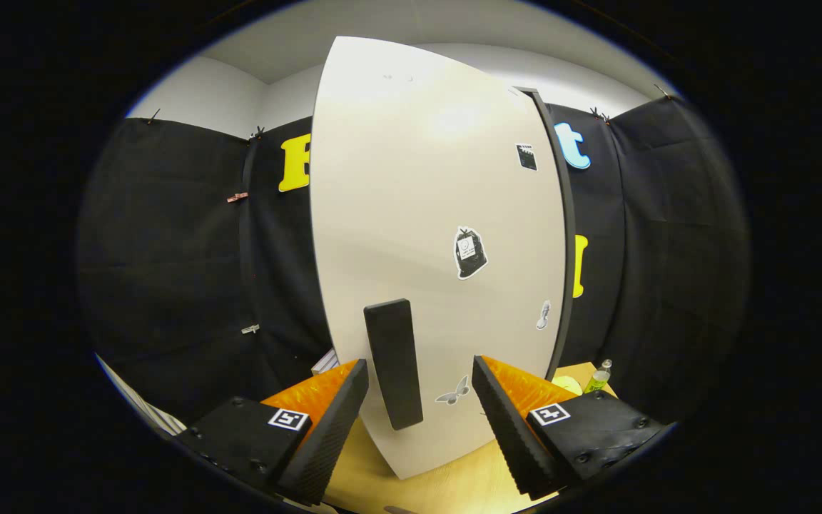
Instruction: Open the shoe cabinet door, grab the shoes and put them into the shoe cabinet, then close the shoe cabinet door.
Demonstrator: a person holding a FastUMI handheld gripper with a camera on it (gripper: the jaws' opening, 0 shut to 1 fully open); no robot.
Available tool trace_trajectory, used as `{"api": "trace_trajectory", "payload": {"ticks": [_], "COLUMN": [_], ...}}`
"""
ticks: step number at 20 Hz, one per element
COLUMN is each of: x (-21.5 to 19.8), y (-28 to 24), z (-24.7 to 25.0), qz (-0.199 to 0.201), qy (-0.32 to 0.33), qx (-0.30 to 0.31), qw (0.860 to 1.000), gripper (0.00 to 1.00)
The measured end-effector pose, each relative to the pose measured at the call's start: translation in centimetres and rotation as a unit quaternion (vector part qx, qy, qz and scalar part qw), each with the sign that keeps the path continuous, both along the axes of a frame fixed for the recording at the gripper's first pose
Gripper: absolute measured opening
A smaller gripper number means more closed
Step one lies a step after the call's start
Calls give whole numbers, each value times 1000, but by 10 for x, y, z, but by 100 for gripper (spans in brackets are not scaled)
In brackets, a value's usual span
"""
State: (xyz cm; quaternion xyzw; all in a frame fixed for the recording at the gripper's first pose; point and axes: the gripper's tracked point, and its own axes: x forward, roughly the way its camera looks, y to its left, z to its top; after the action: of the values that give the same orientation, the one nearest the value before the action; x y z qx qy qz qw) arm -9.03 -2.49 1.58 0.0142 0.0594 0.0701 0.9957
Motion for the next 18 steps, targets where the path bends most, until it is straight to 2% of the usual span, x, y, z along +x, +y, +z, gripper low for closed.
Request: {"api": "trace_trajectory", "payload": {"ticks": [9, 18], "x": [7, -4], "y": [27, 28], "z": [-3, -1], "qz": [0, -6], "qy": [0, -4], "qx": [-5, -14], "qw": [1000, 1000], "gripper": [97, 97]}}
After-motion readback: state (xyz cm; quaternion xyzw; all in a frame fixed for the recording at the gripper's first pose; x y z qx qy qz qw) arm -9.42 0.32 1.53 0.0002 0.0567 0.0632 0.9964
